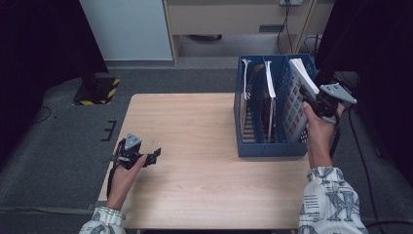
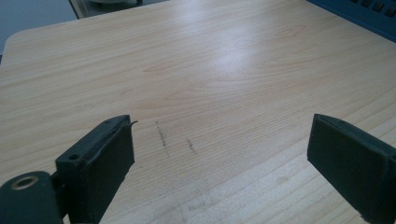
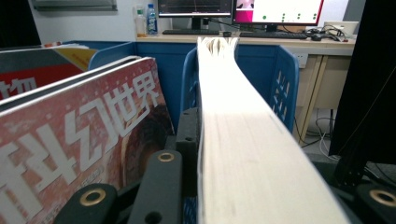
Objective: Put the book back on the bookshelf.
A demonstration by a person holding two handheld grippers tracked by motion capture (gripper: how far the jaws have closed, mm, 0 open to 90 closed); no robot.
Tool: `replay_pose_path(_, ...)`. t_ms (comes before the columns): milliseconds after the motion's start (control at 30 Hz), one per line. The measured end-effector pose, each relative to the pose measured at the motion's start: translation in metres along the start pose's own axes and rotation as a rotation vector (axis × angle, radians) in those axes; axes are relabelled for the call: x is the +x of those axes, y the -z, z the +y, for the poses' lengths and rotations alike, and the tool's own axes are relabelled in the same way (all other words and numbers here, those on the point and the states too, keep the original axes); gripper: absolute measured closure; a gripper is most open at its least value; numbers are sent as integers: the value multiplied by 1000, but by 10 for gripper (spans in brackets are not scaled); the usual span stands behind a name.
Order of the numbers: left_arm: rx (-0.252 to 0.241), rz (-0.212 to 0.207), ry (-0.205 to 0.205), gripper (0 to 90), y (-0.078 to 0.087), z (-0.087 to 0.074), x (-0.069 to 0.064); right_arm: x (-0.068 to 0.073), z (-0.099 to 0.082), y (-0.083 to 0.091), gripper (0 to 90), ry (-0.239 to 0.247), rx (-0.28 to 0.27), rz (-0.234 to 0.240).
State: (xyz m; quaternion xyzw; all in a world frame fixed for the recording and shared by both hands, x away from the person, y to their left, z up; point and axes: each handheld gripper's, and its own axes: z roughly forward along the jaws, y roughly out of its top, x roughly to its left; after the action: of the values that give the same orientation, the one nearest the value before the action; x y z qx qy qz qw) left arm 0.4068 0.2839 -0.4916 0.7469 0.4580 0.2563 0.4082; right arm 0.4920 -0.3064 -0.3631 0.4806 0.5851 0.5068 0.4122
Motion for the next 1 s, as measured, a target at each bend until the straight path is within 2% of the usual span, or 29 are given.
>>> replay_pose_path(400, 4, -5, -8, 70, 0, 0, -1, -4, -1, -12, 734, -7, -8, -30)
replay_pose_path(600, 5, -11, -17, 70, -2, 1, -5, -4, -1, -12, 734, 5, -10, -23)
replay_pose_path(800, 6, -17, -27, 70, -2, 2, -7, -2, -4, -13, 735, -7, -15, -24)
replay_pose_path(1000, 26, -22, -28, 69, -5, 0, -7, -4, -7, -13, 735, -7, -23, -44)
